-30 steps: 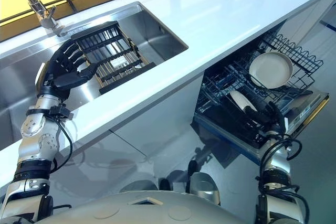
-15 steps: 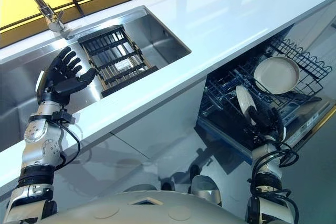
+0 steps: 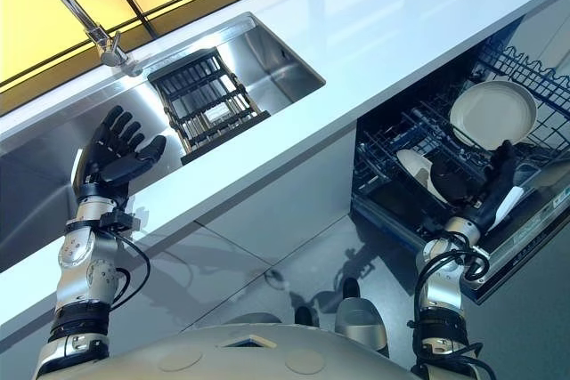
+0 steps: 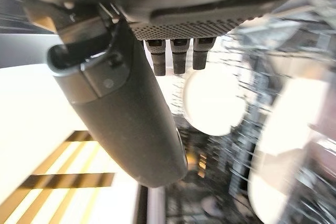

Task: Pick up plates and place into dishwasher.

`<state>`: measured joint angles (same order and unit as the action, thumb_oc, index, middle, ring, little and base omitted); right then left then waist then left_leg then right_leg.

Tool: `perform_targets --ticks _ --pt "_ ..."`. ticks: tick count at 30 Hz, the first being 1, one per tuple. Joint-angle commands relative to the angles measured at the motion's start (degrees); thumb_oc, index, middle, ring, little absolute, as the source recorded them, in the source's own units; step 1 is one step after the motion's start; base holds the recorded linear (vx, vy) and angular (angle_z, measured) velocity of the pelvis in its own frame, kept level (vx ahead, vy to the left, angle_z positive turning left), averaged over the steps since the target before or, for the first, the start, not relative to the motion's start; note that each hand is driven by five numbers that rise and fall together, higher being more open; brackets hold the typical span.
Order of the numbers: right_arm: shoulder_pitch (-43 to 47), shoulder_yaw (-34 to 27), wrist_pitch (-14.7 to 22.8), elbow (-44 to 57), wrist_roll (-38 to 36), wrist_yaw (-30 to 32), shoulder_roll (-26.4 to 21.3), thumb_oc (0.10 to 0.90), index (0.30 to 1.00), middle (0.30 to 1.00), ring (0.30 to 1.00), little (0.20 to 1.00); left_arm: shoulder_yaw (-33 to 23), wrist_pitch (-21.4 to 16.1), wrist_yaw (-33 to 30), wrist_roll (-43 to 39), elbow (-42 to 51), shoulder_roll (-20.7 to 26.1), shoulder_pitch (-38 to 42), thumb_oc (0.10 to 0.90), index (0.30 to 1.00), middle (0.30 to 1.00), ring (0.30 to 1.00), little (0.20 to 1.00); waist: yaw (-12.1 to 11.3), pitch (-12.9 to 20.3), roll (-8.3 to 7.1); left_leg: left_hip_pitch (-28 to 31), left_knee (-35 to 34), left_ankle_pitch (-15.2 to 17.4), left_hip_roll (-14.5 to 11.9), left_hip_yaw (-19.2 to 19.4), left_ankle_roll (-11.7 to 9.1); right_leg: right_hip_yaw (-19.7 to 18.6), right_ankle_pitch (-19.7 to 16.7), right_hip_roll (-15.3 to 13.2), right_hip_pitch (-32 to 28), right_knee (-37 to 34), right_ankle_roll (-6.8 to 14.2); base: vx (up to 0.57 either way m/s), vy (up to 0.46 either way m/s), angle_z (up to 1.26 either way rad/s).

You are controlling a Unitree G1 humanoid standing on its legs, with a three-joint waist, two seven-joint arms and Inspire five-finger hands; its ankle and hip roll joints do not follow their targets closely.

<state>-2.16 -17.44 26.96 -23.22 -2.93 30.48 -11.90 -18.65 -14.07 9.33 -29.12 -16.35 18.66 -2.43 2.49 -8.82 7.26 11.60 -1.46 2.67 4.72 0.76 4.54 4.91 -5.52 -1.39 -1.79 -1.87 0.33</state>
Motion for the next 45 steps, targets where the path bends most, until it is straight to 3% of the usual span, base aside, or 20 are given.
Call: perform_targets --ticks 1,13,23,29,31,35,37,45 --pt "1.1 -2.4 4.3 3.2 -0.2 -1.6 -2.9 0.8 0.9 0.9 0.9 0.9 -6.0 -6.8 0.6 -0.7 6.8 2.9 -0.2 0.8 0.9 0.9 0.9 0.9 0.8 3.6 -1.8 -3.4 4.1 3.1 2.9 2.0 0.0 -0.6 8.1 1.3 -0.4 4.7 1.0 -0.06 0.019 -0.1" --pt "0.2 -4.4 -4.6 -7.6 -15.8 -14.3 -2.0 0.8 0.9 0.9 0.9 0.9 -6.8 -5.9 -0.1 -0.6 6.5 3.2 0.8 0.8 0.9 0.9 0.9 0.9 1.3 3.3 -2.14 -3.3 3.4 2.8 2.7 3.5 -0.2 -0.1 7.0 0.8 -0.2 3.7 1.5 -0.03 0.0 -0.08" --pt "-0.1 -4.6 -11.3 -12.5 -24.2 -21.5 0.1 0.8 0.9 0.9 0.9 0.9 -6.7 -3.2 -1.2 0.6 8.4 3.5 1.9 0.8 0.9 0.9 0.9 0.9 1.1 3.4 -0.96 -3.0 3.1 2.2 3.1 2.6 -0.2 0.1 7.6 0.2 -0.5 4.9 1.3 0.02 0.012 0.01" --pt "1.0 -2.3 -15.5 -12.5 -28.1 -38.4 -0.5 0.8 0.9 0.9 0.9 0.9 -5.4 -1.2 -1.6 1.7 10.0 2.2 1.4 0.8 0.9 0.9 0.9 0.9 0.3 2.0 1.27 -2.8 3.8 1.7 3.4 1.1 -0.5 1.0 8.2 -1.3 -0.5 6.7 1.2 0.11 0.068 0.13" --pt "2.1 -1.8 -20.3 -13.1 -34.2 -46.1 -1.1 0.8 0.9 0.9 0.9 0.9 -5.1 -0.2 -1.6 1.7 10.4 2.3 1.1 0.8 0.9 0.9 0.9 0.9 -0.3 1.4 1.89 -3.2 4.7 1.4 3.5 0.5 -0.6 1.2 8.3 -1.9 -0.3 7.6 1.1 0.11 0.062 0.05" --pt "4.6 -0.5 -25.5 -14.1 -40.9 -56.6 -2.3 0.8 0.9 0.9 0.9 0.9 -4.1 2.3 -1.4 1.3 12.1 3.0 0.3 0.8 0.9 0.9 0.9 0.9 -1.9 0.3 2.93 -3.9 6.0 0.5 3.4 -1.4 -0.8 1.9 8.8 -2.8 0.0 9.9 0.5 0.13 0.051 0.2" --pt "6.3 0.6 -27.9 -13.6 -43.9 -60.4 -4.0 0.8 0.9 0.9 0.9 0.9 -3.5 3.5 -1.4 0.4 13.1 4.2 -0.4 0.8 0.9 0.9 0.9 0.9 -2.9 -0.1 3.26 -4.2 6.7 0.1 3.1 -2.1 -0.8 2.6 9.5 -3.3 0.1 11.8 0.2 0.14 0.042 0.28" --pt "17.6 6.3 -33.2 -4.9 -54.9 -66.0 -9.9 0.8 0.9 0.9 0.9 0.9 -1.3 5.2 -1.0 -1.7 12.9 8.3 -1.0 0.8 0.9 0.9 0.9 0.9 -7.1 -0.2 3.24 -5.8 9.0 -1.2 1.4 -5.2 -1.7 6.5 13.7 -4.2 0.9 19.6 -2.0 0.1 0.019 0.27"
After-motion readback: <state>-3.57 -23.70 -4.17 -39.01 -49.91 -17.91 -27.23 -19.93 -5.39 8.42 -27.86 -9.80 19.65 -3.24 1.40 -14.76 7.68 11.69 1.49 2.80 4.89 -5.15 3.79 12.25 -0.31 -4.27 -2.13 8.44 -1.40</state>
